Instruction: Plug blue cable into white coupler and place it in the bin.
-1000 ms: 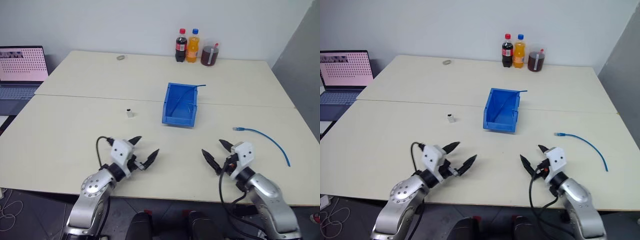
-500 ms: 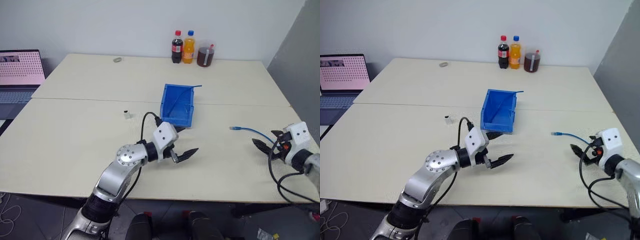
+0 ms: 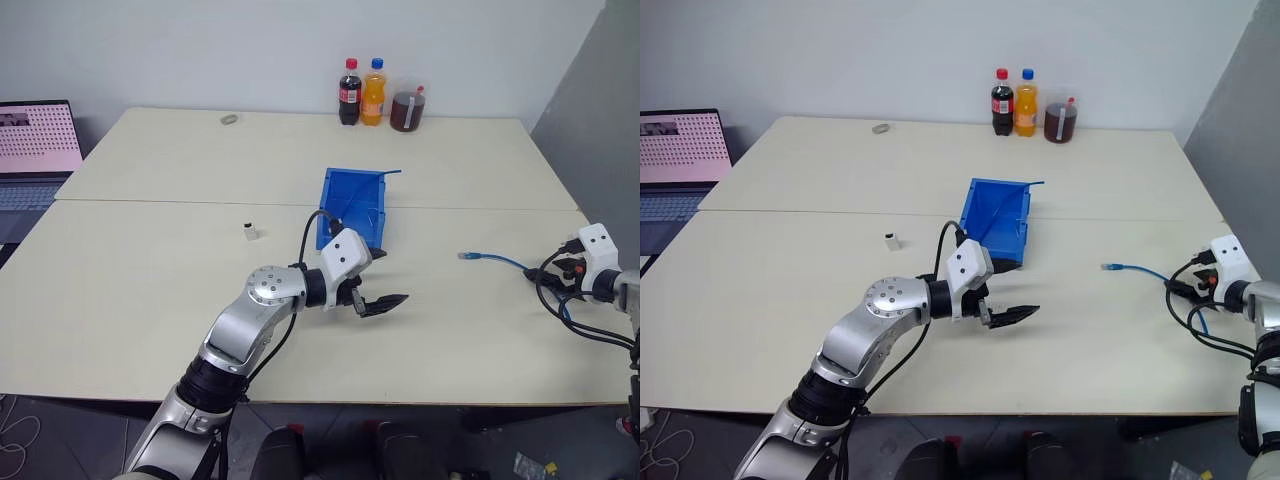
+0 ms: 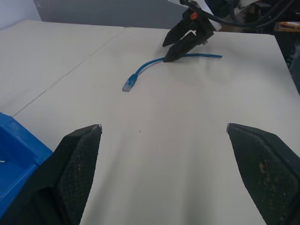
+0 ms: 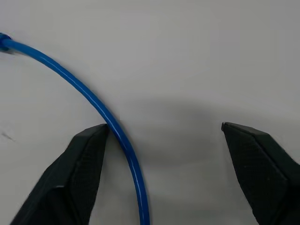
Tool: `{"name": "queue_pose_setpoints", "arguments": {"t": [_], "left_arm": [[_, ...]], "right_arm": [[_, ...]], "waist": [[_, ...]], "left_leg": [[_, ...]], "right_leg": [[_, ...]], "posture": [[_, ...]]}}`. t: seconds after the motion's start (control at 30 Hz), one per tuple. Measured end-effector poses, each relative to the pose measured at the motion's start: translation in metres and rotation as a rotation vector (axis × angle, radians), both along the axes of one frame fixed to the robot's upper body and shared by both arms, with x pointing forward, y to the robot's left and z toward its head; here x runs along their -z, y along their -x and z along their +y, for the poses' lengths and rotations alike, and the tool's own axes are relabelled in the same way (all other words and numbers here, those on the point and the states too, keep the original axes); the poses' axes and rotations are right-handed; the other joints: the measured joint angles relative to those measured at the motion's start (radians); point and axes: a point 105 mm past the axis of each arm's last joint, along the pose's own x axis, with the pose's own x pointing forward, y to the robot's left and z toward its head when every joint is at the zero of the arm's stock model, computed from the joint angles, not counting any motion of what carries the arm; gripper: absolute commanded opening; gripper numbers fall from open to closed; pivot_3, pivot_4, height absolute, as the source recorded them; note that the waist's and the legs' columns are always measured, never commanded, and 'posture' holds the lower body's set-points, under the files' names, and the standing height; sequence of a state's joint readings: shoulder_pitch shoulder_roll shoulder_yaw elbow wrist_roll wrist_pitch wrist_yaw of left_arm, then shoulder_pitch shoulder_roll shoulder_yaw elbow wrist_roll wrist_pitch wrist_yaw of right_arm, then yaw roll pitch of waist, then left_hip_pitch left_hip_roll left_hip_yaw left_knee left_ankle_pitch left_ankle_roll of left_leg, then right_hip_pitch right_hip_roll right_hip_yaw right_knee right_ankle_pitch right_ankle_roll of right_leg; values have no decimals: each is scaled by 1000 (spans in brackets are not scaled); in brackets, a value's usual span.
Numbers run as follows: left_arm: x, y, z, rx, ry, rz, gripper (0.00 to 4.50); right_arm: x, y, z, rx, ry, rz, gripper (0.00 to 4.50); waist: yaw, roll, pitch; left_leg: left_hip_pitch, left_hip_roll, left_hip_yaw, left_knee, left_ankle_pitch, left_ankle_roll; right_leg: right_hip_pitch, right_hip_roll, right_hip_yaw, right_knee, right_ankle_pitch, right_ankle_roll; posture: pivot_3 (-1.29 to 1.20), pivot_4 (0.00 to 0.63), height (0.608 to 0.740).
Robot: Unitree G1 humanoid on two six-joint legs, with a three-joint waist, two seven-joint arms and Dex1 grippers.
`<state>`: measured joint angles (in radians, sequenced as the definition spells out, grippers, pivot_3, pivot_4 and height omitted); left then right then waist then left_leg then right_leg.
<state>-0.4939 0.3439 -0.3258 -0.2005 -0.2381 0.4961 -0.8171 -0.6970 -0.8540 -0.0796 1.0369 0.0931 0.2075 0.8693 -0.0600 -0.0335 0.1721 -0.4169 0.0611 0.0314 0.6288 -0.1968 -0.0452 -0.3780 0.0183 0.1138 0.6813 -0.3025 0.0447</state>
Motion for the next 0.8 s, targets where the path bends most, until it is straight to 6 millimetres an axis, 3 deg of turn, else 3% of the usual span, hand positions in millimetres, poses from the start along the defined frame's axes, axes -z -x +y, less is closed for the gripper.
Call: {"name": "queue_pose_setpoints", "arguments": {"t": [0.07,0.27,0.43,0.6,0.8], "left_arm": [[0,1,1,8,-3,4,4500],[1,5,1,46,-7,19,4500],[2,6,2,58,-10,26,4500],[5,7,7,58,-21,33,4500],[29,18,26,14,-26,120,4500]], "right_arm": [[2,1,3,-28,-7,9,3086],[6,5,11,-89,-55,48,1285],[7,7,13,-99,-87,59,51],[4,7,15,-114,-97,50,51],[-1,19,26,-253,-68,81,51]], "waist": [[0,0,0],[0,0,0],[1,0,0],[0,0,0],[2,2,1]], "left_leg": [[1,0,0,0,0,0],[2,0,-2,0,0,0],[2,0,-3,1,0,0],[2,0,-3,0,0,0],[1,0,-2,0,0,0]], "right_leg": [[1,0,0,0,0,0],[3,0,-2,-1,0,0],[4,-1,-4,-1,0,0],[4,-1,-4,-1,0,0],[3,-1,-4,-1,0,0]], "posture": [[0,150,740],[0,150,740],[0,150,740],[0,150,740],[0,150,740]]}}
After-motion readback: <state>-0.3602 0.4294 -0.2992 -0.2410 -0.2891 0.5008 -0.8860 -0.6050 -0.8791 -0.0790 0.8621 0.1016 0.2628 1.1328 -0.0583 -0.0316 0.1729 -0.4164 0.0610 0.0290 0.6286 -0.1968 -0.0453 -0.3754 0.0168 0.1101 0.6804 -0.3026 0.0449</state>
